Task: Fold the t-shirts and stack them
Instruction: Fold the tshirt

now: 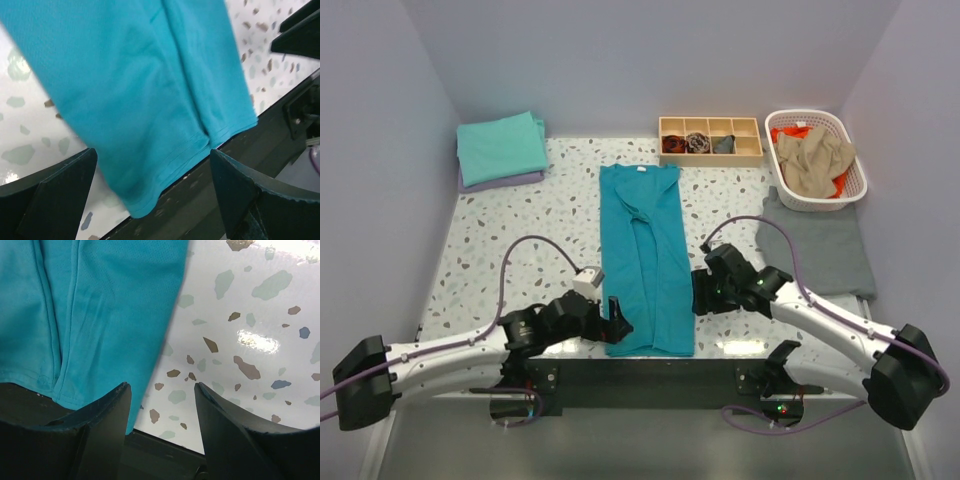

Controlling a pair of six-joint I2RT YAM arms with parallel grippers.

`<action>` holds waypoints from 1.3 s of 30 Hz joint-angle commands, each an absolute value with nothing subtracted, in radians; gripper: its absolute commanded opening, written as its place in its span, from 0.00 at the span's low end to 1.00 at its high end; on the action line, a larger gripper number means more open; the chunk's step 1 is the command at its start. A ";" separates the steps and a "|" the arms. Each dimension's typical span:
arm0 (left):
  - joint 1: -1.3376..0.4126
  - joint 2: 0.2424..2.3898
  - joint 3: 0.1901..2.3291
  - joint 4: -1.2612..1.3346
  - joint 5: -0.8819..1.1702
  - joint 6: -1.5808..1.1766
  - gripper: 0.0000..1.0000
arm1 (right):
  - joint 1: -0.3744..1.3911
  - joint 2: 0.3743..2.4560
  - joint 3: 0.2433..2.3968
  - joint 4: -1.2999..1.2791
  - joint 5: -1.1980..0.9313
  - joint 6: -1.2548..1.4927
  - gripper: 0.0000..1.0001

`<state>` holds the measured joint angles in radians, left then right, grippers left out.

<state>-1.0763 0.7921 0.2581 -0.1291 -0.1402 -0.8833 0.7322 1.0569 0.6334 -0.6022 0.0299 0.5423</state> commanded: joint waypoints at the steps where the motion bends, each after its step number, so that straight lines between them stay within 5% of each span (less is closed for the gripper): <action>1: -1.086 0.839 0.360 -0.090 -0.207 -0.913 1.00 | 0.730 1.091 0.644 -0.555 0.002 0.549 0.58; 19: -1.279 0.897 0.316 -0.379 -0.325 -1.184 1.00 | 0.732 0.891 0.457 -0.626 -0.153 0.756 0.58; 31: -1.301 0.950 0.258 -0.200 -0.293 -1.215 1.00 | 0.745 0.960 0.362 -0.466 -0.224 0.824 0.58; 39: -1.365 0.953 0.239 -0.202 -0.294 -1.278 0.89 | 0.764 0.994 0.351 -0.422 -0.256 0.831 0.57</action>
